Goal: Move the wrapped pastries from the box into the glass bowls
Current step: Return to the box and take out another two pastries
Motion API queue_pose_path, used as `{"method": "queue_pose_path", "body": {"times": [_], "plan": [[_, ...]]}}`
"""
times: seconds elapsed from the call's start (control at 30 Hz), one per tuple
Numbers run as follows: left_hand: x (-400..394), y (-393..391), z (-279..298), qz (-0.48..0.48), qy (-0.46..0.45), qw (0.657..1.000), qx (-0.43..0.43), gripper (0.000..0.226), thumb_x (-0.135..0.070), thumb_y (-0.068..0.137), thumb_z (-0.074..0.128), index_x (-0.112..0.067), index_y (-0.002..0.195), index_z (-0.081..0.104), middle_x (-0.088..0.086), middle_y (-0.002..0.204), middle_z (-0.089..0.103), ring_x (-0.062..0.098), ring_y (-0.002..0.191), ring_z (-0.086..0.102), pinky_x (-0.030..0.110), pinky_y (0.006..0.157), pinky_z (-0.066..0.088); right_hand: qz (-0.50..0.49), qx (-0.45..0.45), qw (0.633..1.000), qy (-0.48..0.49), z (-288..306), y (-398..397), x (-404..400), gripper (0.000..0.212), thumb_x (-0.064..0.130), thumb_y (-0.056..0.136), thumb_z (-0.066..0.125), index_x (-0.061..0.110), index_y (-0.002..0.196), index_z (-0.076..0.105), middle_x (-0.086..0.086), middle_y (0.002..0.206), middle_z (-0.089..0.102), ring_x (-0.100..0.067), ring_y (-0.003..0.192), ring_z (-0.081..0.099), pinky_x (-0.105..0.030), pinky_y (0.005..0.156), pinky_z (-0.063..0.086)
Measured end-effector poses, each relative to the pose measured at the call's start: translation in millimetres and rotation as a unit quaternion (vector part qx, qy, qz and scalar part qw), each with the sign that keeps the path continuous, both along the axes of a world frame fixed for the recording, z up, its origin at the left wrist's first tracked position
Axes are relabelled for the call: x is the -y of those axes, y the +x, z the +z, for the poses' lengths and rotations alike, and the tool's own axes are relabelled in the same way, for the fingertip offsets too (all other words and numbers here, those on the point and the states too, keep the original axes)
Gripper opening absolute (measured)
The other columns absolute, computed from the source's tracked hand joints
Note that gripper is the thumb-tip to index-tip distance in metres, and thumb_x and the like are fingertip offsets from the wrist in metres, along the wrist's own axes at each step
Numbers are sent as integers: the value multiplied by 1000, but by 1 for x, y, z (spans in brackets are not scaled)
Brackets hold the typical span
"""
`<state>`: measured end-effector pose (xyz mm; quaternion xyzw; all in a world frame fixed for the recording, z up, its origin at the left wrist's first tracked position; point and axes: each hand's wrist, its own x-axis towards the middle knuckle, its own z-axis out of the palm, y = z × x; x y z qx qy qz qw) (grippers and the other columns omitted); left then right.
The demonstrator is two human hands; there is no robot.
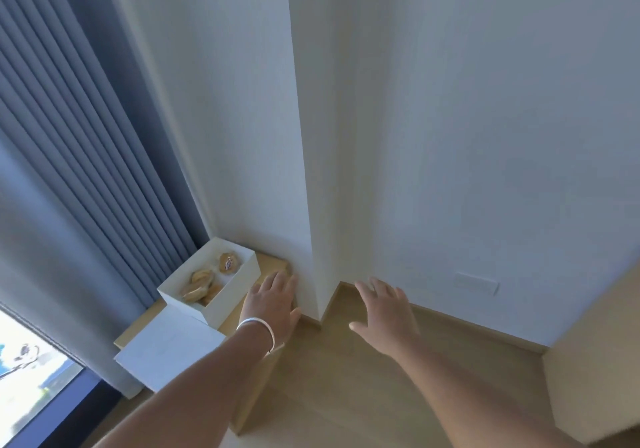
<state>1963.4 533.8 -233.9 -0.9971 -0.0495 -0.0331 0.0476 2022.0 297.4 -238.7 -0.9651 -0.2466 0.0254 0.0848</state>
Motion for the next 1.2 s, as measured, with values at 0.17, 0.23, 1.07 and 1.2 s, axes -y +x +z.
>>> {"method": "queue_pose_path", "body": {"times": [0.17,0.23,1.07,1.2], "plan": [[1,60,0,-1,-12,1000,-4,70,-52,93,47,-23,148,16,4,155,30,24,144,23,42,111,31,15,-10,1000,-18,1,69,-8,82,58,90,54,28,155,14,-9,161,20,-26,147,20,-49,120,15],[-8,82,-1,4,-13,1000,-5,70,-52,93,46,-23,149,15,4,155,29,23,144,23,42,111,31,22,-16,999,-23,0,93,-17,82,58,91,53,28,155,12,-9,162,18,-25,148,19,-49,120,13],[-284,307,-57,178,-95,979,-37,71,-51,97,37,-22,153,6,8,161,14,26,147,11,45,116,19,287,-65,953,-79,-10,369,-349,72,44,96,54,29,155,15,0,164,14,-19,149,15,-33,118,18],[-330,262,-71,273,-106,955,-49,71,-55,97,36,-21,153,7,7,160,16,26,147,13,46,117,19,352,-71,928,-95,-23,367,-412,73,45,95,55,28,155,17,-2,163,16,-21,148,17,-35,119,20]]}}
